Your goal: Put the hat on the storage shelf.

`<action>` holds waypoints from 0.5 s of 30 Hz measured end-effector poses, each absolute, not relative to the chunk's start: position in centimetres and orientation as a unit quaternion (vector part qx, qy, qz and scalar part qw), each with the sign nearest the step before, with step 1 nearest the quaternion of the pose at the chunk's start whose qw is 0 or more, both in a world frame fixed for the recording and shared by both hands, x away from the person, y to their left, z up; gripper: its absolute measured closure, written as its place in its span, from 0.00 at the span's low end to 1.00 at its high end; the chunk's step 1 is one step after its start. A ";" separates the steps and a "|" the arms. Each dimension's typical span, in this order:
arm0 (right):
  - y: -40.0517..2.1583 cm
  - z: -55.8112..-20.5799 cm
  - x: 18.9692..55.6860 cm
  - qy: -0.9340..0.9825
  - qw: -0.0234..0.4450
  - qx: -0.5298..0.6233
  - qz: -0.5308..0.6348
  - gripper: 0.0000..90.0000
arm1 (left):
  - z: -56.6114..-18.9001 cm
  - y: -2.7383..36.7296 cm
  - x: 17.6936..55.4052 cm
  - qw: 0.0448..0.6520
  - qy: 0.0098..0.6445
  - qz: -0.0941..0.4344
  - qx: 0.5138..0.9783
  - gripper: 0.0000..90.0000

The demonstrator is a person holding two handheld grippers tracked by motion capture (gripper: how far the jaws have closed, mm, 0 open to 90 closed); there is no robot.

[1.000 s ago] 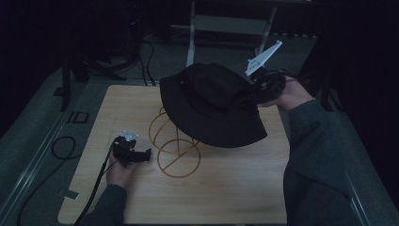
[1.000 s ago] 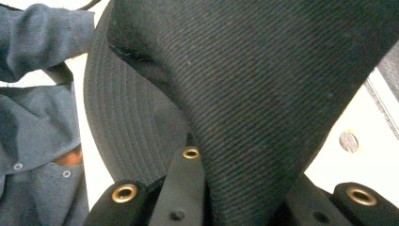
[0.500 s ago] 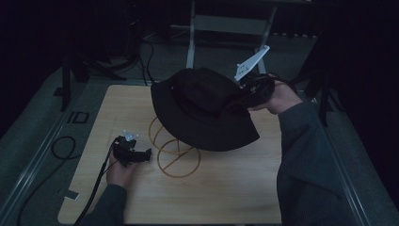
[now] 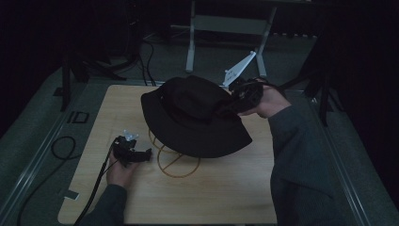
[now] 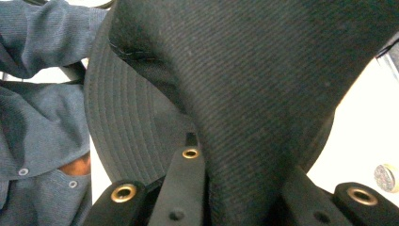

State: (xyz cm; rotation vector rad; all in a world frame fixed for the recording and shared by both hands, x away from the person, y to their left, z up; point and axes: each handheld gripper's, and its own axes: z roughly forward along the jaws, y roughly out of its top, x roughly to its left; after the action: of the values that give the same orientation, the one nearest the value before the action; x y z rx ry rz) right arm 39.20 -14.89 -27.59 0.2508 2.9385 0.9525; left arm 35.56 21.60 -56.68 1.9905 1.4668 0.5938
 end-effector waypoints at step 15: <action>-13.0 -28.6 39.2 0.948 0.010 0.073 0.310 0.96 | -56.7 21.6 35.6 0.296 0.551 0.223 0.748 0.02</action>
State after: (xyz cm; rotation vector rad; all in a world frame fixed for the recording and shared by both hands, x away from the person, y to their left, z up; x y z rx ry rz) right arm 39.23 -13.05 -28.55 0.2269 2.9594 0.9686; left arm 35.58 21.60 -56.68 1.9889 1.4659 0.5938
